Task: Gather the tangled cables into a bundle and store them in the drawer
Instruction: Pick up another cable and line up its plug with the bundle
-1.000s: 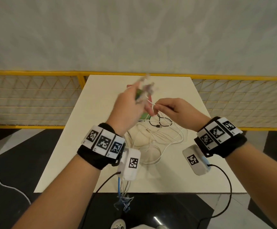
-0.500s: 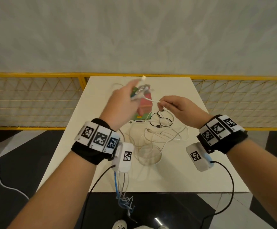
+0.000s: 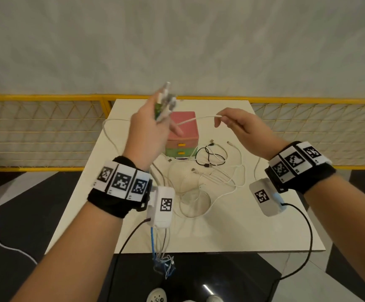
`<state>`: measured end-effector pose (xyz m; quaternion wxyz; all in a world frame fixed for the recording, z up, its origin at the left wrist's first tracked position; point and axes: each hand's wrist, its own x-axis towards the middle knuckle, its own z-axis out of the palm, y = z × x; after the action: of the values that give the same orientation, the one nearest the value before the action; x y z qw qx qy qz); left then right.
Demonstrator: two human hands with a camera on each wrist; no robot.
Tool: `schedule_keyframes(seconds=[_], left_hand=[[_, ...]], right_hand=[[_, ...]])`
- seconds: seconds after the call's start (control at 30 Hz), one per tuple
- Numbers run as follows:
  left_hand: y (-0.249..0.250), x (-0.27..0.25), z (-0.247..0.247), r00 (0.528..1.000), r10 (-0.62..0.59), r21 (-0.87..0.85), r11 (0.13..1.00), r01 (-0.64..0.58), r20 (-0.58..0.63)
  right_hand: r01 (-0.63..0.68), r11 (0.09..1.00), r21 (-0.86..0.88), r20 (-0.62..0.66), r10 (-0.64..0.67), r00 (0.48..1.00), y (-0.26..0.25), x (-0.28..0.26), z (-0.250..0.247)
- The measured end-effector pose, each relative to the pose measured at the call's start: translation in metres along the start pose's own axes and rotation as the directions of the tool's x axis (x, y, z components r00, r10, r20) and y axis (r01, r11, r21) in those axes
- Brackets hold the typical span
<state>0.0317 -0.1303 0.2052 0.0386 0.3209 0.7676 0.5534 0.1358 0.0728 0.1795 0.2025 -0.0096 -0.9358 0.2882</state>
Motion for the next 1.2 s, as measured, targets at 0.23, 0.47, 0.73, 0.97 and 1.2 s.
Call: schedule_keyframes(seconds=[0.23, 0.47, 0.73, 0.97, 1.2], left_hand=[[-0.009, 0.002, 0.011, 1.000, 0.031, 0.073, 0.997, -0.031, -0.001], [-0.011, -0.002, -0.010, 0.996, 0.025, 0.047, 0.998, -0.029, 0.083], [0.002, -0.032, -0.004, 0.960, -0.059, -0.112, 0.989, 0.093, 0.274], [0.018, -0.068, 0.009, 0.849, 0.143, -0.154, 0.985, -0.074, 0.509], [0.025, -0.074, 0.031, 0.818, 0.165, -0.116, 0.986, -0.120, 0.551]], right_hand=[[0.030, 1.000, -0.008, -0.015, -0.030, 0.999, -0.022, 0.000, -0.014], [-0.187, 0.982, 0.017, 0.335, 0.171, 0.927, -0.024, -0.044, -0.001], [-0.171, 0.985, -0.024, 0.744, 0.132, 0.655, -0.072, -0.069, 0.019], [-0.066, 0.995, 0.081, 0.404, 0.027, 0.914, -0.082, -0.075, 0.017], [-0.164, 0.942, 0.291, 0.349, 0.055, 0.936, -0.090, -0.086, 0.034]])
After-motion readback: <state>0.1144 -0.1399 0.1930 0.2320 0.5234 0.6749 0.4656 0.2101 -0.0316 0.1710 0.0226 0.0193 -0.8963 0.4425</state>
